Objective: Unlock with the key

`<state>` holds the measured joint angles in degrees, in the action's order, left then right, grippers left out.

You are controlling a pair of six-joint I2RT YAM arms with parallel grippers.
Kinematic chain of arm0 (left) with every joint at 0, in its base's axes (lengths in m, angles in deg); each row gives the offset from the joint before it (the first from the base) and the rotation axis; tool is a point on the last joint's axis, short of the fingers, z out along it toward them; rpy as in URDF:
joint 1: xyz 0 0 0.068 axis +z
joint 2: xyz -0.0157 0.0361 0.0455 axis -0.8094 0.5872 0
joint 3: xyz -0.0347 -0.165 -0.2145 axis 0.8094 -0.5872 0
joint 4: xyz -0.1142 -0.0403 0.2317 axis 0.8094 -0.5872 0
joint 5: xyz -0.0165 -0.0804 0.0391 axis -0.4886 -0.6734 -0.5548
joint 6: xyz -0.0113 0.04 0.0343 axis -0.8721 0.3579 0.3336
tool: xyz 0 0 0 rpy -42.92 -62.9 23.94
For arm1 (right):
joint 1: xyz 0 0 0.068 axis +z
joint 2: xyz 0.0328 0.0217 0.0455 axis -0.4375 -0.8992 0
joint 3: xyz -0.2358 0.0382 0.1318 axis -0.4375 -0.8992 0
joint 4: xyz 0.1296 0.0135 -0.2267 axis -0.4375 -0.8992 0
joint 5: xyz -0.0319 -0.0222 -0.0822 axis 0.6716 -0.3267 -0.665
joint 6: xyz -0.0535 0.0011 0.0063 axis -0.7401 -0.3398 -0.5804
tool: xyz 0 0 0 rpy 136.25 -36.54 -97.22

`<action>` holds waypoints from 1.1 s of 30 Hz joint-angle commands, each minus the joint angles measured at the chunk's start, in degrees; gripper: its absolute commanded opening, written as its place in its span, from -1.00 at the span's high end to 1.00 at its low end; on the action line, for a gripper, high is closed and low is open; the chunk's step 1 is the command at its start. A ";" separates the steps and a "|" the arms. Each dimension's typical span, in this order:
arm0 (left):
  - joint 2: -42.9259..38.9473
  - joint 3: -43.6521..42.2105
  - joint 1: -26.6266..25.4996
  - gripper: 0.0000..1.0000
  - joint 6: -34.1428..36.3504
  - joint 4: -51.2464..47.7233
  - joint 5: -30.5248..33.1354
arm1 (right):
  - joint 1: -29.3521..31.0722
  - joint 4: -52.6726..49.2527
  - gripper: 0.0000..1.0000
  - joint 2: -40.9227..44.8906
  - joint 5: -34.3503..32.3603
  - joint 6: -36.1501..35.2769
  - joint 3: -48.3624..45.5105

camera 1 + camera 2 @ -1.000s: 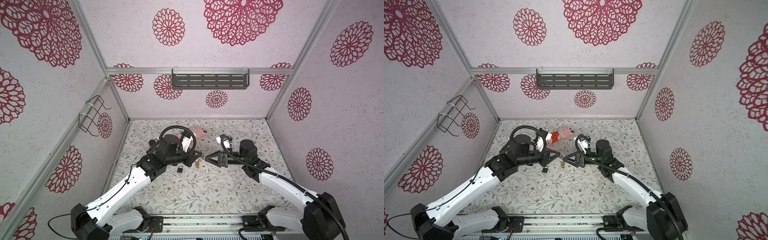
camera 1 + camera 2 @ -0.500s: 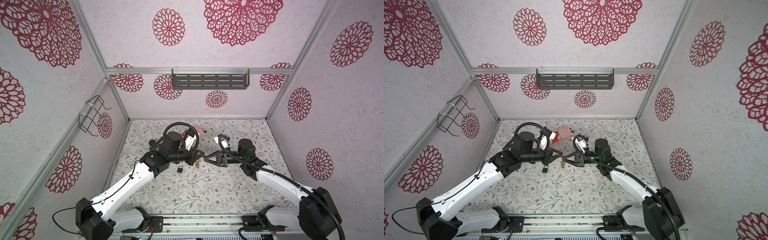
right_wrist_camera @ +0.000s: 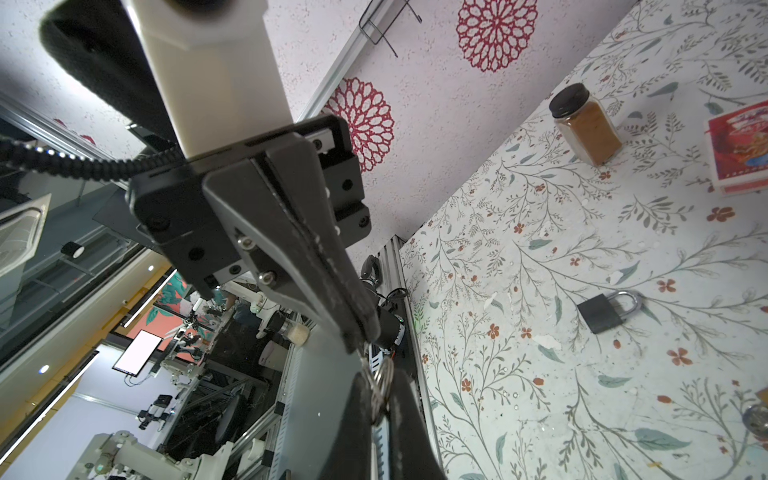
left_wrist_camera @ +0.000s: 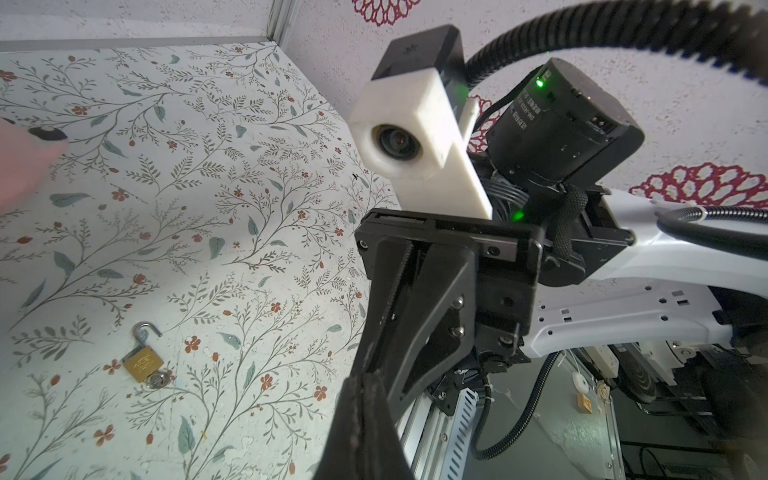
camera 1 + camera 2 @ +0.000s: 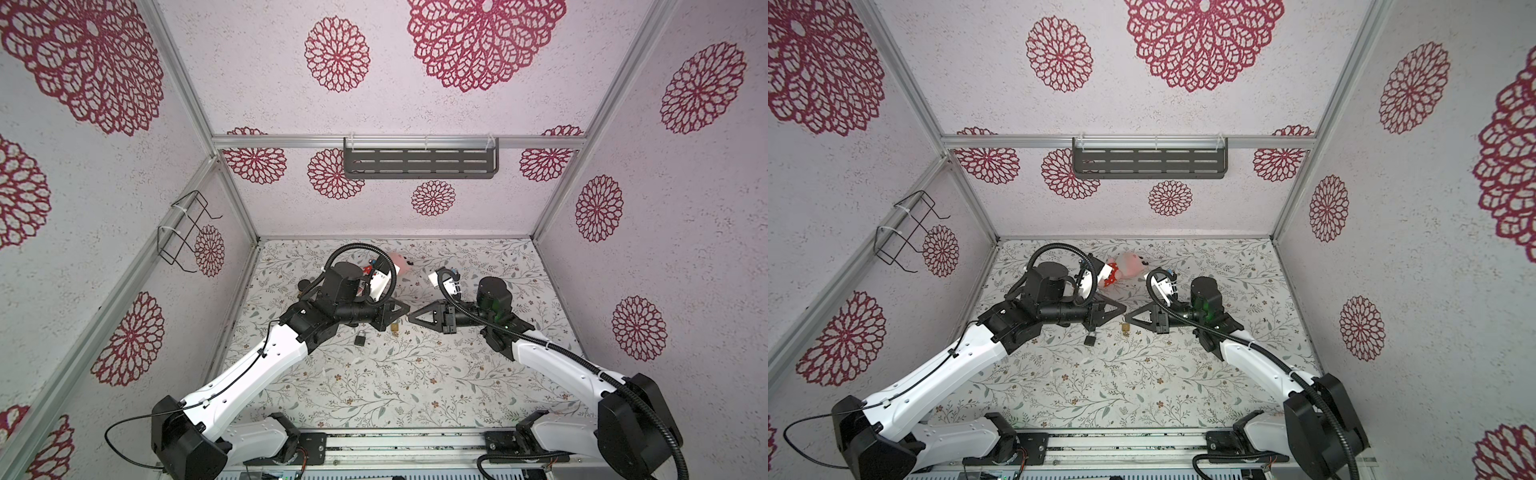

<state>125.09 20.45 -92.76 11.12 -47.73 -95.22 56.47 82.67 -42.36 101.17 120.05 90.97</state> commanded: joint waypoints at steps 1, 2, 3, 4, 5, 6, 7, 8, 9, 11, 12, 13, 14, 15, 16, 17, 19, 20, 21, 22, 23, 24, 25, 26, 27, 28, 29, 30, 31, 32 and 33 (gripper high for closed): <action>-0.16 1.54 0.31 1.00 1.71 -0.60 0.48 | -0.11 2.71 1.00 0.94 0.01 0.54 1.22; -0.21 1.66 0.38 1.00 1.81 -0.71 0.58 | -0.11 2.82 1.00 0.95 -0.21 0.79 1.11; -0.27 1.76 0.40 1.00 1.67 -0.80 0.70 | -0.11 3.03 1.00 1.06 -0.30 1.12 1.11; -0.33 1.93 0.48 1.00 1.65 -0.95 0.95 | -0.10 3.61 1.00 1.21 -0.37 1.76 0.80; -0.44 1.98 0.49 1.00 1.65 -1.06 1.07 | -0.08 4.18 1.00 1.22 -0.59 2.25 0.58; -0.66 1.96 0.56 0.97 1.30 -1.07 1.59 | -0.11 4.53 1.00 1.46 -0.90 2.74 0.33; -0.92 1.98 0.58 0.67 0.86 -1.10 2.21 | -0.11 4.51 1.00 1.61 -1.48 2.99 0.00; -1.33 1.76 0.66 0.40 0.52 -0.94 2.58 | -0.04 4.36 1.00 1.81 -2.08 3.04 -0.48; -1.92 1.08 0.66 0.19 -0.03 -0.20 2.76 | -0.07 3.89 1.00 2.16 -3.12 3.05 -1.00; -3.58 -1.20 0.85 -0.06 -1.28 1.86 4.07 | -0.01 2.91 1.00 2.44 -5.03 2.87 -2.43; -4.53 -2.82 1.18 -0.11 -2.19 2.86 5.31 | -0.03 2.93 1.00 2.63 -6.17 3.23 -3.41; -5.40 -4.62 1.80 -0.15 -3.26 3.52 6.42 | 0.00 2.39 1.00 2.79 -7.74 3.46 -4.39; -6.05 -5.87 2.57 -0.21 -4.68 3.86 8.10 | 0.06 2.16 1.00 3.03 -9.42 3.64 -5.31; -6.80 -7.53 3.60 -0.25 -6.63 4.03 9.89 | 0.16 1.60 1.00 3.51 -11.51 3.90 -6.42; -7.53 -9.25 4.91 -0.27 -8.53 4.19 11.30 | 0.25 1.03 1.00 4.26 -13.91 3.97 -7.66; -8.34 -10.84 6.00 -0.29 -10.08 4.62 12.02 | 0.44 1.54 1.00 4.76 -15.22 4.16 -8.73; -10.25 -15.26 8.07 -0.35 -13.83 7.21 14.04 | 1.47 1.07 1.00 5.76 -19.22 4.99 -10.57; -10.53 -16.38 8.52 -0.37 -14.87 6.89 16.17 | 2.10 1.04 1.00 6.00 -20.91 5.43 -11.18; -10.45 -17.28 9.00 -0.37 -16.24 5.53 18.69 | 2.94 1.46 1.00 6.24 -22.83 5.97 -11.97; -10.03 -18.13 9.43 -0.37 -17.43 5.02 20.15 | 3.77 1.55 1.00 6.49 -24.62 6.52 -12.57; -9.47 -18.78 9.71 -0.37 -18.25 5.08 20.48 | 4.52 2.02 1.00 6.65 -25.87 7.17 -13.13; -8.65 -19.57 9.81 -0.37 -19.00 5.33 21.16 | 5.20 3.04 1.00 6.50 -27.12 8.11 -13.71; -7.83 -20.14 9.88 -0.37 -19.65 5.61 22.35 | 6.07 3.79 1.00 6.43 -28.56 9.28 -14.06; -6.96 -20.46 9.89 -0.37 -20.05 5.57 23.36 | 6.77 4.28 1.00 6.48 -29.95 10.09 -14.44; -5.81 -20.56 9.91 -0.37 -20.51 5.02 25.15 | 7.68 5.37 1.00 6.54 -31.60 11.07 -14.97; -4.49 -20.28 9.89 -0.37 -20.89 3.92 27.17 | 8.57 6.13 1.00 6.62 -33.20 11.81 -15.37; -3.11 -19.78 9.89 -0.37 -21.24 2.67 28.67 | 9.19 5.93 1.00 6.57 -34.30 12.29 -15.36; -1.52 -19.15 9.89 -0.38 -21.46 1.38 29.81 | 9.60 5.20 1.00 6.46 -35.22 12.72 -15.08; 0.10 -18.75 9.89 -0.39 -21.73 0.60 30.50 | 9.89 4.54 1.00 6.43 -36.12 13.24 -15.05; 1.43 -18.27 9.89 -0.39 -21.74 0.00 30.98 | 10.04 4.06 1.00 6.54 -37.11 13.89 -15.20; 2.98 -17.66 9.90 -0.40 -21.53 -0.99 31.23 | 10.20 3.70 1.00 6.62 -38.18 14.74 -15.54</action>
<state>125.55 0.89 -83.12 -9.31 -45.82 -68.07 66.17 84.55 -37.40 68.67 131.55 75.32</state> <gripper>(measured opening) 0.694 0.046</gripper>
